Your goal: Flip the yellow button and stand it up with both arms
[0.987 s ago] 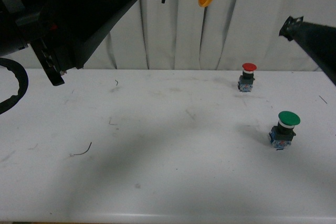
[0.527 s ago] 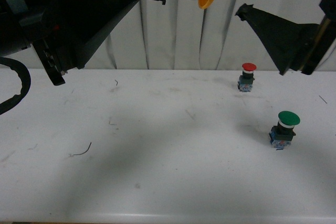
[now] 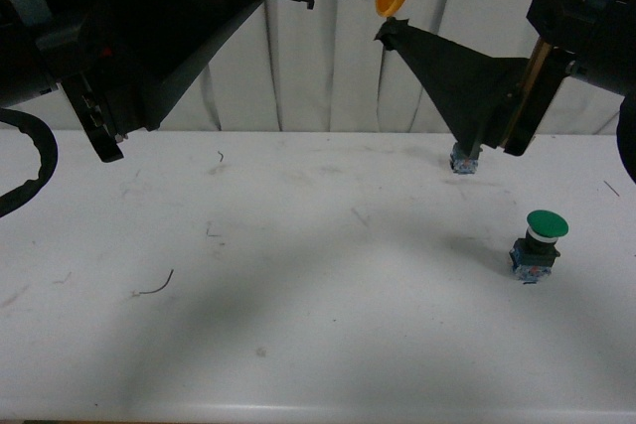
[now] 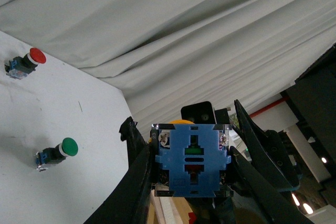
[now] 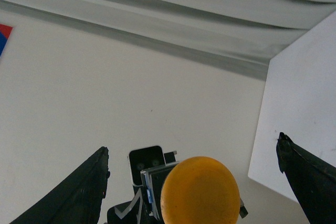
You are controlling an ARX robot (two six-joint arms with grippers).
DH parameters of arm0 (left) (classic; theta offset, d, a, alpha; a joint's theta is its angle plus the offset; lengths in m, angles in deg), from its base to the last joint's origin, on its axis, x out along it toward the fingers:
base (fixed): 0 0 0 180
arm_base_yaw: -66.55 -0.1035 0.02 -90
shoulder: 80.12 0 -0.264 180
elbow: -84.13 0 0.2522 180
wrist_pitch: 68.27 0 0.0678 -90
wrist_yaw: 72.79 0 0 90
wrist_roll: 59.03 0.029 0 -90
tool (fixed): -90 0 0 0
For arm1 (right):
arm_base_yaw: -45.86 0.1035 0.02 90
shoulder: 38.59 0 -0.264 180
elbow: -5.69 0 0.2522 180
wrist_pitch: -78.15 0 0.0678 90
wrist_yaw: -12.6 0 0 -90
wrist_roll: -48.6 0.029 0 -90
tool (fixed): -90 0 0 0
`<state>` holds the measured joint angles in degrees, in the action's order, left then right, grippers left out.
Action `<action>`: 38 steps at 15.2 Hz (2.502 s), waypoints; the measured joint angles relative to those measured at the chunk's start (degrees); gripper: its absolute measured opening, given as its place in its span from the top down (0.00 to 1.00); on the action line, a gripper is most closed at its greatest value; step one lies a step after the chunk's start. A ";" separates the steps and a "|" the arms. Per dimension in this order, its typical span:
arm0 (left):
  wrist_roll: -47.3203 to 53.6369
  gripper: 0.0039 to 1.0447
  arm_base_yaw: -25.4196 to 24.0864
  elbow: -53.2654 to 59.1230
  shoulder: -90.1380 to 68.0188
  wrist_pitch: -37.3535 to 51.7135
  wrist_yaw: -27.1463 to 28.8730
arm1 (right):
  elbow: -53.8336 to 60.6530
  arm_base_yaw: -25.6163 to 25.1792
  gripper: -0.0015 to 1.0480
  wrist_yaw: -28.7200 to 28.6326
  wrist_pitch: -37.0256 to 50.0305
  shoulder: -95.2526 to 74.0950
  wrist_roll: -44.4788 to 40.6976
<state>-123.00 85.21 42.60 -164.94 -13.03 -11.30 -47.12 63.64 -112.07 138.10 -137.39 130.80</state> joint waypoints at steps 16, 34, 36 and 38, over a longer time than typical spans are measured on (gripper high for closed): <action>-0.98 0.68 -0.52 0.00 -0.31 0.81 0.00 | -1.33 3.91 0.74 -2.40 0.02 -0.68 5.25; 1.81 0.06 -26.71 -0.74 5.66 -5.88 -9.29 | -0.52 0.90 0.75 -0.68 -0.13 -1.11 5.49; 8.09 0.06 -33.86 1.68 14.64 -11.41 -13.46 | -0.52 0.87 0.75 -0.20 -0.28 -1.49 5.49; 17.84 0.06 -41.77 6.19 28.02 -18.91 -18.97 | -0.52 0.76 0.75 0.20 -0.28 -1.62 5.46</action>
<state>-105.16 43.44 48.79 -136.92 -31.94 -30.28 -47.64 64.41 -111.88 137.81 -139.01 136.26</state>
